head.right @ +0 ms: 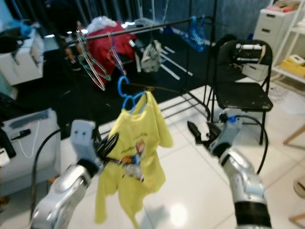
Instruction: Hang hanger
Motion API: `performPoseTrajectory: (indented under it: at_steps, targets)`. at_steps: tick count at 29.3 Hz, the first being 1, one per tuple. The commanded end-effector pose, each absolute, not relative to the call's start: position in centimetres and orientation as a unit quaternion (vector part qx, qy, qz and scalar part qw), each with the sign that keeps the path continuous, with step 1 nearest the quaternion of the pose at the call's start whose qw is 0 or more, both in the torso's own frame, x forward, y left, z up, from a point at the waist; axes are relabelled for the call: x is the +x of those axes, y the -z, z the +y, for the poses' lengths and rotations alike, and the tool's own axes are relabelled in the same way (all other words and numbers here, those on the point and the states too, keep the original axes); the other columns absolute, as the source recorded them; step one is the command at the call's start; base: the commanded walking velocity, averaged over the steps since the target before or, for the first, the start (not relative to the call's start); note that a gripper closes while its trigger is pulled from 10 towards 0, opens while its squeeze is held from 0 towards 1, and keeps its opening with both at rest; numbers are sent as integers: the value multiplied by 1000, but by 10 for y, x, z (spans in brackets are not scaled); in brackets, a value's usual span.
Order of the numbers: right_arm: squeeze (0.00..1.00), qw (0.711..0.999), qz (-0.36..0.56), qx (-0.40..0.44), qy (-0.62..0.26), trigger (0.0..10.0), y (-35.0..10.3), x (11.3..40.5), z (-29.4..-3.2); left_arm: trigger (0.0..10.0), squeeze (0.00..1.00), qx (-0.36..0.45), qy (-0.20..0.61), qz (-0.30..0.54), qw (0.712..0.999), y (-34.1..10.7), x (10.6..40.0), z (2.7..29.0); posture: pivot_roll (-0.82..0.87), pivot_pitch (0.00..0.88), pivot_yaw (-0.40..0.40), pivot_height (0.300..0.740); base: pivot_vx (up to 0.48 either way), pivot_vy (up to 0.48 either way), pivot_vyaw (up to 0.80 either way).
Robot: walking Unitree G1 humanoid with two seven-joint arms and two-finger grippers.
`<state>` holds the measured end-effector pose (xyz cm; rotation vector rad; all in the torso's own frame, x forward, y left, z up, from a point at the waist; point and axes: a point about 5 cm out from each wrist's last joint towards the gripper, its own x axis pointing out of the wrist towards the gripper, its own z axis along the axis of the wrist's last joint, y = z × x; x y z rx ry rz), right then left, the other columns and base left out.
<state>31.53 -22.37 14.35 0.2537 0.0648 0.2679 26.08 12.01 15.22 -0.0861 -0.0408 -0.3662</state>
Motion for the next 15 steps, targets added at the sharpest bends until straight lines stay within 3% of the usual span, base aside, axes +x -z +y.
performPoseTrajectory:
  at_steps: [1,15]
  targets:
    - [0,980,34,131,-147,10000,-141,317,-214,10000,0,-28,175,-47,983,-161,259,125,-117,0,49,740,480,0,0]
    - [0,980,31,130,-150,10000,-141,319,-213,10000,0,-26,224,-44,973,-161,247,104,-114,0,50,740,480,0,0]
